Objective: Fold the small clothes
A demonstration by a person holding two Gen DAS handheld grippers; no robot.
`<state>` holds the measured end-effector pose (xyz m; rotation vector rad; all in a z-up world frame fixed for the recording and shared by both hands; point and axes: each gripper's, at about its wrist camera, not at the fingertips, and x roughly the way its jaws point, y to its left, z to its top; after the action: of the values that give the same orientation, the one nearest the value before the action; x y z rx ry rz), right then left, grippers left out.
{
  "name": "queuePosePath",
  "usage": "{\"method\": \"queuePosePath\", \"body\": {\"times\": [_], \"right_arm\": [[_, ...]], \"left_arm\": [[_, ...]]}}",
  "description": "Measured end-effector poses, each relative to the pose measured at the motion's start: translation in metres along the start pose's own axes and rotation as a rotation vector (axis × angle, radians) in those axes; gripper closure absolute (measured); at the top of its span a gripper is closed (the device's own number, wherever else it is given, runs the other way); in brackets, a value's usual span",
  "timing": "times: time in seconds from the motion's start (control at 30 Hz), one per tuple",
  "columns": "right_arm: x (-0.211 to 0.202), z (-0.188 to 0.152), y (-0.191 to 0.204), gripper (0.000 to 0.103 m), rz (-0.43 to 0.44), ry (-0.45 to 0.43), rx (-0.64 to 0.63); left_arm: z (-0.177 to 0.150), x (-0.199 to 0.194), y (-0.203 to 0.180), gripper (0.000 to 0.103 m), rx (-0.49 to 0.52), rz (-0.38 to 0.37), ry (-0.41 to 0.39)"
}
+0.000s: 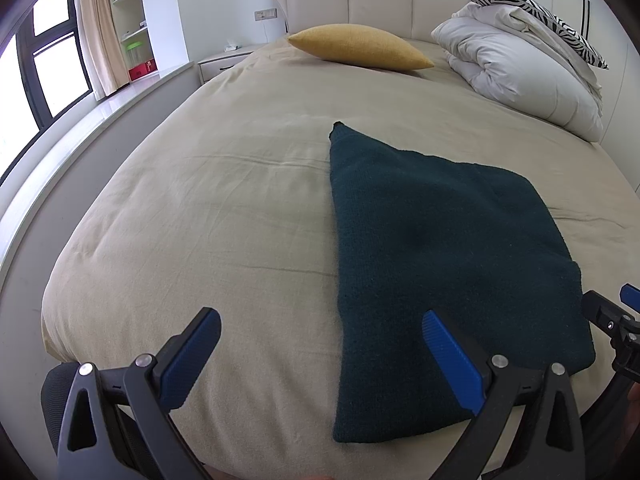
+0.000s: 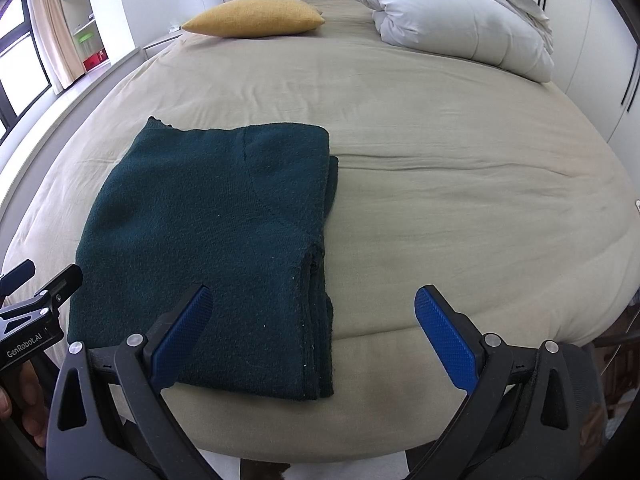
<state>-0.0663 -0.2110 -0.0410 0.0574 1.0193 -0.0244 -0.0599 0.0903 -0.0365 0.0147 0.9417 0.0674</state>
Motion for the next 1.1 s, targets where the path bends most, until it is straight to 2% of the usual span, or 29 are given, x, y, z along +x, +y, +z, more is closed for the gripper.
{"method": "queuePosePath", "body": {"times": [1.1], "right_arm": [[0.0017, -0.0026, 0.0003, 0.000, 0.002, 0.004, 0.000]], "left_arm": [[-0.0007, 0.0000, -0.0004, 0.000, 0.000, 0.000, 0.001]]}}
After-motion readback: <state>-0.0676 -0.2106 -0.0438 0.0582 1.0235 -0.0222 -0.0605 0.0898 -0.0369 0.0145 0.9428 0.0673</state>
